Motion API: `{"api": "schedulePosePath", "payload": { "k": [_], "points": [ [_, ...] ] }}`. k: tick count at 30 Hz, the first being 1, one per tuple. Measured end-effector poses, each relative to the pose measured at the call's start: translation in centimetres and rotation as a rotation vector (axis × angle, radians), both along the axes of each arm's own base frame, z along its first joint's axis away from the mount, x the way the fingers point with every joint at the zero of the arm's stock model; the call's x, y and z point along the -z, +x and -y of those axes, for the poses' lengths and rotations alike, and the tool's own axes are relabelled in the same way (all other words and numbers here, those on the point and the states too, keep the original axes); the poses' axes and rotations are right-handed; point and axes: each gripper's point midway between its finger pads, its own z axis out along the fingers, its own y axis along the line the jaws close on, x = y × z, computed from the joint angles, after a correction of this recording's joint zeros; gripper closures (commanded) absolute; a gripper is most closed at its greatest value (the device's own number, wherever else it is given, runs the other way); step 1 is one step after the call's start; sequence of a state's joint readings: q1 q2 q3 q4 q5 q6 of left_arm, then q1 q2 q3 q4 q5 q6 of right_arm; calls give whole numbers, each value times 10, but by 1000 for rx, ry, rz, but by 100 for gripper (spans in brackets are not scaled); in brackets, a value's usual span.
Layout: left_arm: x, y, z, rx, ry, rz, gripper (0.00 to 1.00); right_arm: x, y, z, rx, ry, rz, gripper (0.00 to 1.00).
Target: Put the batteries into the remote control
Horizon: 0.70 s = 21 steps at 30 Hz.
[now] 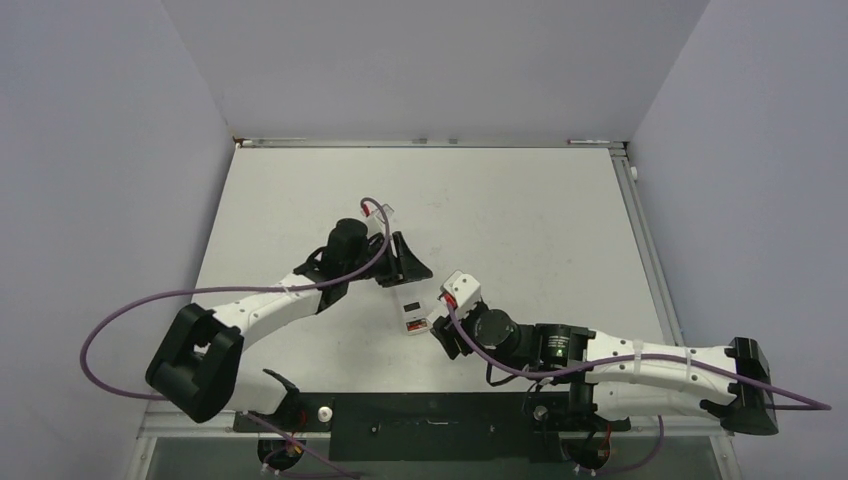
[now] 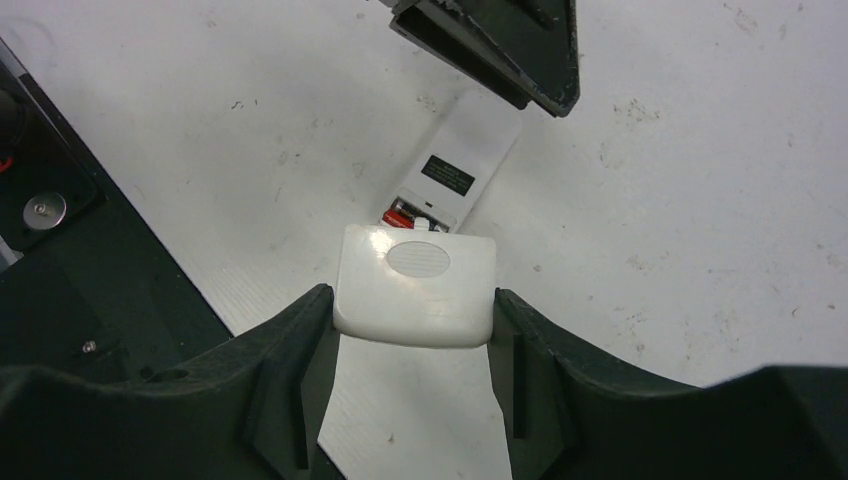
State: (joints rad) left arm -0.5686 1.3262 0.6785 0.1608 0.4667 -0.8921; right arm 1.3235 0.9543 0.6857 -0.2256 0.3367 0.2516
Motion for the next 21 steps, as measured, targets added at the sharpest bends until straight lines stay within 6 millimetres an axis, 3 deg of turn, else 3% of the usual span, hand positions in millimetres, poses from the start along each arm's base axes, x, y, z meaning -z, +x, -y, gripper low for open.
{"api": "schedulePosePath", "payload": {
  "k": [5,12,16,21],
  "points": [
    [9,18,20,21,77,14,60,4,-4,9,25,1,-46,79],
    [20,51,30,21,219,33,65,-1,-8,15,43,33,-72,79],
    [39,60,32,37,316,7,74,-2,-8,16,45,36,-75,79],
    [65,57,27,64,446,-38,91,-4,-8,16,45,43,-73,79]
  ]
}}
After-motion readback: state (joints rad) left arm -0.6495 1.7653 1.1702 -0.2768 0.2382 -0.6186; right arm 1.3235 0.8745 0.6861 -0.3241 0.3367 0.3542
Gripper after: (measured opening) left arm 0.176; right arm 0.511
